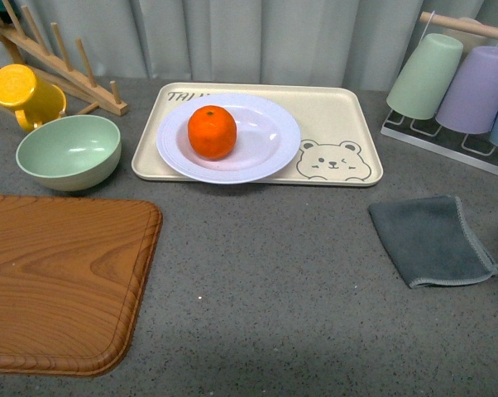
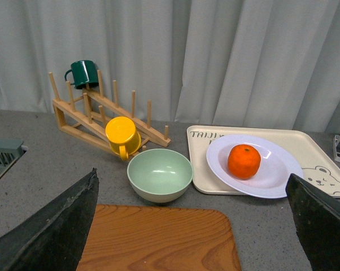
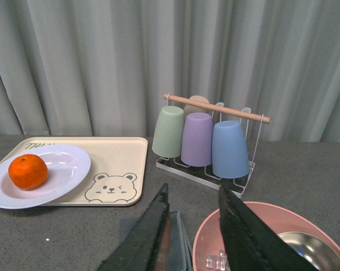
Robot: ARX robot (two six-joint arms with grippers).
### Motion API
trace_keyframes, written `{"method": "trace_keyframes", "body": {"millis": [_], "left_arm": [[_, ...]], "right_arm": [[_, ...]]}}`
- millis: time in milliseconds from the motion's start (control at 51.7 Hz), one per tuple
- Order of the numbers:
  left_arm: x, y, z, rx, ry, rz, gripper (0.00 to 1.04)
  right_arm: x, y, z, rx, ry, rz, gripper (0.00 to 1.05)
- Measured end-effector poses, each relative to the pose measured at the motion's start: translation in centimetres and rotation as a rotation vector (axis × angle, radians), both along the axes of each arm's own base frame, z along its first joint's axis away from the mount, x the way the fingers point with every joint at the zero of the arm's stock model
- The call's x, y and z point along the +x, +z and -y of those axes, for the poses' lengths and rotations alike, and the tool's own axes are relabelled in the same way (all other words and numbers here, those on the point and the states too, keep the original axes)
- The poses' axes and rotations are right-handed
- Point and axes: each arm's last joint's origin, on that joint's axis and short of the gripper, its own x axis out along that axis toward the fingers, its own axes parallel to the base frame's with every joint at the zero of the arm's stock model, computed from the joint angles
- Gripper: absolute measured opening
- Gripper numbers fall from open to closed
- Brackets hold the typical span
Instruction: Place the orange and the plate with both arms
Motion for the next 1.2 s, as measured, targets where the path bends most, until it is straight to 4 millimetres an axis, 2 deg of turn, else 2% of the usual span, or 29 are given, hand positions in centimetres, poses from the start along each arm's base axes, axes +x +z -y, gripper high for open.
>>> {"method": "trace_keyframes", "body": {"millis": [116,155,368,484,619,697,890,1200], "left_arm": [[0.0,0.0,0.0,0.0,0.0,0.0,0.98],[0.0,0.0,0.0,0.0,0.0,0.0,0.98],[0.0,0.0,0.0,0.0,0.0,0.0,0.98],[0.0,0.0,0.0,0.0,0.0,0.0,0.98],[0.0,0.0,0.0,0.0,0.0,0.0,0.98],[0.0,0.0,0.0,0.0,0.0,0.0,0.98],[0.0,0.0,0.0,0.0,0.0,0.0,0.98],[0.0,0.0,0.0,0.0,0.0,0.0,0.98]], "right_arm": [[0.0,0.0,-0.01,0.003,0.001,0.0,0.04],[0.0,-0.01,-0.01,0.001,0.001,0.0,0.01],[0.0,-0.01,-0.01,0.005,0.001,0.0,0.01],[0.0,-0.01,-0.01,0.006,0.001,0.0,0.25],[0.0,-0.01,-0.01,0.006,0.001,0.0,0.48],[0.0,-0.01,-0.01,0.006,0.001,0.0,0.66],[0.0,-0.01,-0.01,0.006,0.001,0.0,0.96],[0.0,0.0,-0.01,0.007,0.0,0.0,0.96]]}}
